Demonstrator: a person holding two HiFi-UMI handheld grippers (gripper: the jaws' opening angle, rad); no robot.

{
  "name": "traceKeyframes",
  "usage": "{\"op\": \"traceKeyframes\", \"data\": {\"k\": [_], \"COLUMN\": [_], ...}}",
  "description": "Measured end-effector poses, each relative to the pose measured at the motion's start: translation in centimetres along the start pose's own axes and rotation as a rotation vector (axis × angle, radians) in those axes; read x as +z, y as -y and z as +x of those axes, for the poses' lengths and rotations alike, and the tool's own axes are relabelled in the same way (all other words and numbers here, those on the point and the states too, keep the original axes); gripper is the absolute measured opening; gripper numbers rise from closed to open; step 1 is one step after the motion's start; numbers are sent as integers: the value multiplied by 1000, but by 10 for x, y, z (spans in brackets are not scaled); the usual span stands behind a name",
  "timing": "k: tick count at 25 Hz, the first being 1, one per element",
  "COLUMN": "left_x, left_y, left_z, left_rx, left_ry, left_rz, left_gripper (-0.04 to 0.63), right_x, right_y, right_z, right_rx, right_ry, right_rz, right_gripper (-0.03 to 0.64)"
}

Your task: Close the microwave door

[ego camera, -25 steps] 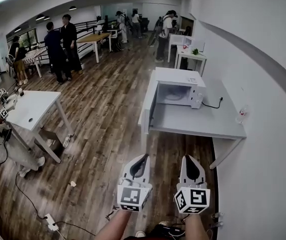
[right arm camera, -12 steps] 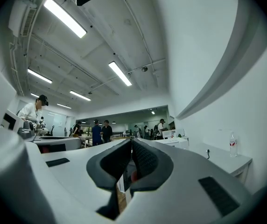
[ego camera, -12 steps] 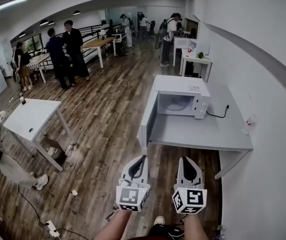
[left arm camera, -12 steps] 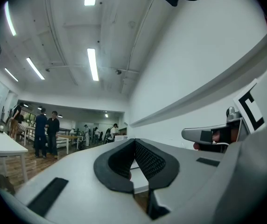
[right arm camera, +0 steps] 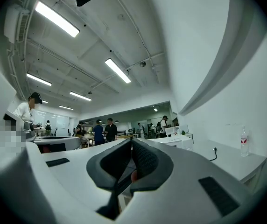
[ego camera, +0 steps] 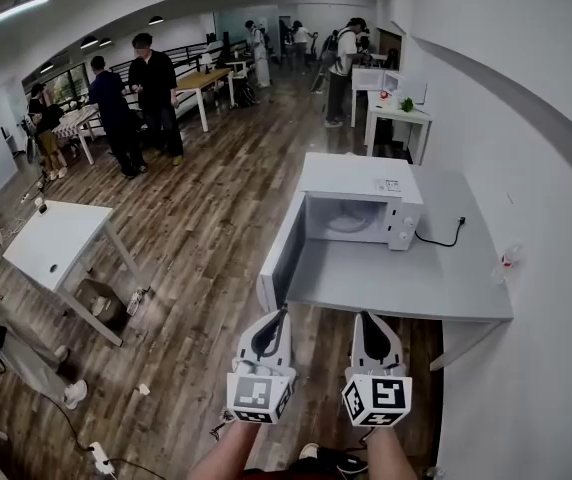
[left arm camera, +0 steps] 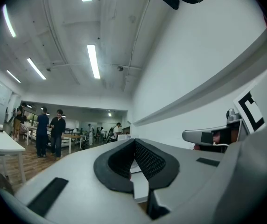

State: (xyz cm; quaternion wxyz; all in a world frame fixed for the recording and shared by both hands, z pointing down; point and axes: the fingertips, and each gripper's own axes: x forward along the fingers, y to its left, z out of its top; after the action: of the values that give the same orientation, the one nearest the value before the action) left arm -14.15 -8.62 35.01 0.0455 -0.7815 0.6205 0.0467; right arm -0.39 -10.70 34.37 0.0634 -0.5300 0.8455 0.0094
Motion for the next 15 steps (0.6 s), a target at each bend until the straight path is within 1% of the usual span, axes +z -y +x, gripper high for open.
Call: {"op": "traceKeyframes", "data": {"k": [5, 9, 15], "left_x": [-5, -16, -39], "left_y": [-7, -21, -53], "left_z": [21, 35, 48], "left_rx": [26, 42, 34], "left_ry": [-3, -5, -20], "left_rz": [10, 8, 20], "left_gripper": [26, 26, 26], "right_x": [-8, -20, -43], "right_y": [9, 9, -3], "right_z": [25, 47, 77], "right_rx": [26, 42, 40], "right_ry": [-13, -32, -67], "right_rz": [11, 10, -1], "right_gripper": [29, 29, 29]}}
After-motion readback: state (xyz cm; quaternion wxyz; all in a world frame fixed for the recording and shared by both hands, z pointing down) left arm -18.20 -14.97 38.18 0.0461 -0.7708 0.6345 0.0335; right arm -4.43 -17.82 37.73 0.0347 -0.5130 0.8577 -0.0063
